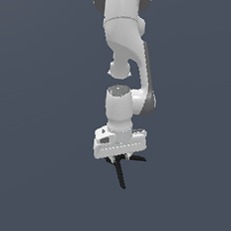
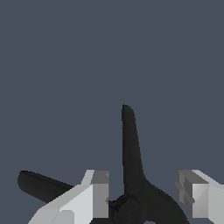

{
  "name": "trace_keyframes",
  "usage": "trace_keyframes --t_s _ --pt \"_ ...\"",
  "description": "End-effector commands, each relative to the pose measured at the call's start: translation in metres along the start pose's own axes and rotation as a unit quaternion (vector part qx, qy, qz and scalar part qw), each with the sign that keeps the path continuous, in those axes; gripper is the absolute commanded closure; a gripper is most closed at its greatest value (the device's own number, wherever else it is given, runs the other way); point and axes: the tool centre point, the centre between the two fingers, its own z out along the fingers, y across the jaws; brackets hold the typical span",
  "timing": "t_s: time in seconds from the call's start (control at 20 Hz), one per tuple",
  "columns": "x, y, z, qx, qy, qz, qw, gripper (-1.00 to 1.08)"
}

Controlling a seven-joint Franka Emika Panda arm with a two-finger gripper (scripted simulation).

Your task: Pick up the object and move it to a goal position.

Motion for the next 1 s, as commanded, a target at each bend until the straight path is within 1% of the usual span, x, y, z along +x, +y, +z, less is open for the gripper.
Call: trace_keyframes --t_s 0.0,0.25,0.55,0.75,0.95 --pt "0.004 -0.001 0.011 0.003 0.025 -0.007 0.9997 -0.20" --pt "0.009 -0.002 0.031 0.008 0.074 -0.018 0.9971 -0.20" --pt "0.014 -0.001 0.048 0.008 0.131 -0.022 0.9911 -0.20" --pt "0.015 0.001 0.055 0.005 0.160 -0.021 0.9869 -0.20" --pt "0.016 0.003 0.059 0.003 0.181 -0.020 0.9833 -0.20"
